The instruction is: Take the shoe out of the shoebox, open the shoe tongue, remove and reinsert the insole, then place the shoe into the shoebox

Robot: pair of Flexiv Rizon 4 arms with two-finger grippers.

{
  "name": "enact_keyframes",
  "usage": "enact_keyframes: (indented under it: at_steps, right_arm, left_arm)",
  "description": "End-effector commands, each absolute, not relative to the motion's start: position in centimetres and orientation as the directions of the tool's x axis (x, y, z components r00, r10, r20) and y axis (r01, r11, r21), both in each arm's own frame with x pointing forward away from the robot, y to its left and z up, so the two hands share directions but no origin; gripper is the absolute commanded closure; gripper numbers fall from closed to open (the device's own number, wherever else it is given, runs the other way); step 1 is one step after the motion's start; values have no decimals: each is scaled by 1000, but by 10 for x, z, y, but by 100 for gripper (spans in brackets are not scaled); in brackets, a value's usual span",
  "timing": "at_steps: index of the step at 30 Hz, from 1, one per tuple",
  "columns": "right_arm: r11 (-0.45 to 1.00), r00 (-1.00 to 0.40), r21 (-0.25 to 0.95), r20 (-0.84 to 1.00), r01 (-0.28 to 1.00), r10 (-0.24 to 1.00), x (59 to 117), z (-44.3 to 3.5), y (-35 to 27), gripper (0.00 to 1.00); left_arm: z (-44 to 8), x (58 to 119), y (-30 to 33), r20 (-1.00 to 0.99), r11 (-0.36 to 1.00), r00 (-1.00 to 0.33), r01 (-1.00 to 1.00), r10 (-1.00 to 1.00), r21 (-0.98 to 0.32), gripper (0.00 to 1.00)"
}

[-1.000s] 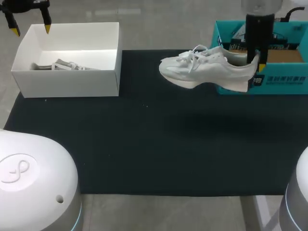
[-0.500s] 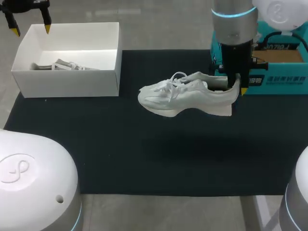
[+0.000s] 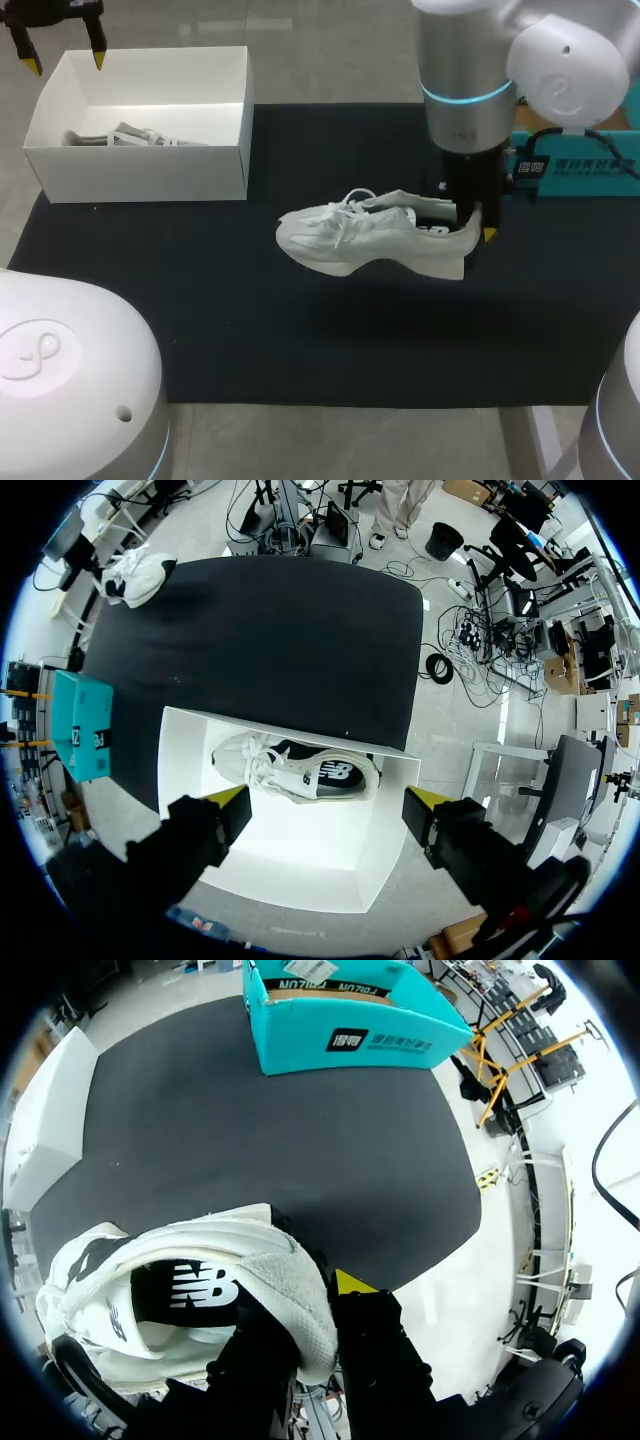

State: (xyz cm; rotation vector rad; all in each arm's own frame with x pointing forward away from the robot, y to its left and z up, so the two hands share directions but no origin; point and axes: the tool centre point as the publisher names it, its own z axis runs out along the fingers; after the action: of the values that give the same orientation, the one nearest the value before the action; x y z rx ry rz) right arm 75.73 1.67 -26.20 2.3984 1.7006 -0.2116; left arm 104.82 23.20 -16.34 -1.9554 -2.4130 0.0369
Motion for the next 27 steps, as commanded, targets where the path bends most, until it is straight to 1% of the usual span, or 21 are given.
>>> enact_keyframes:
  at_steps: [1,5,11,16,22,27]
  right_arm:
    - [-336,339,51,-204,940,918,759,-290,22,100]
    - [-350,350,35,-199,936,915,761,-312,24,100]
    - [-353,358,64,-231,934,905,762,-337,29,100]
    - [-305,319,91,-259,948,912,764,-355,35,100]
    - [-301,309,70,-248,951,918,769,-373,36,100]
    - [-324,329,63,-246,944,912,775,-387,34,100]
  left_arm:
    - [-163,1048,233,14,207,-206,978,978,-41,0]
    - [-163,1048,233,14,207,-206,978,978,-41,0]
    - [-163,1048,233,14,207,-206,978,978,-41,0]
    - [-163,1048,233,14,207,-206,978,978,-41,0]
    - [-163,1048,233,14,207,-206,978,978,-41,0]
    - [-163,1048,233,14,207,-206,978,978,-41,0]
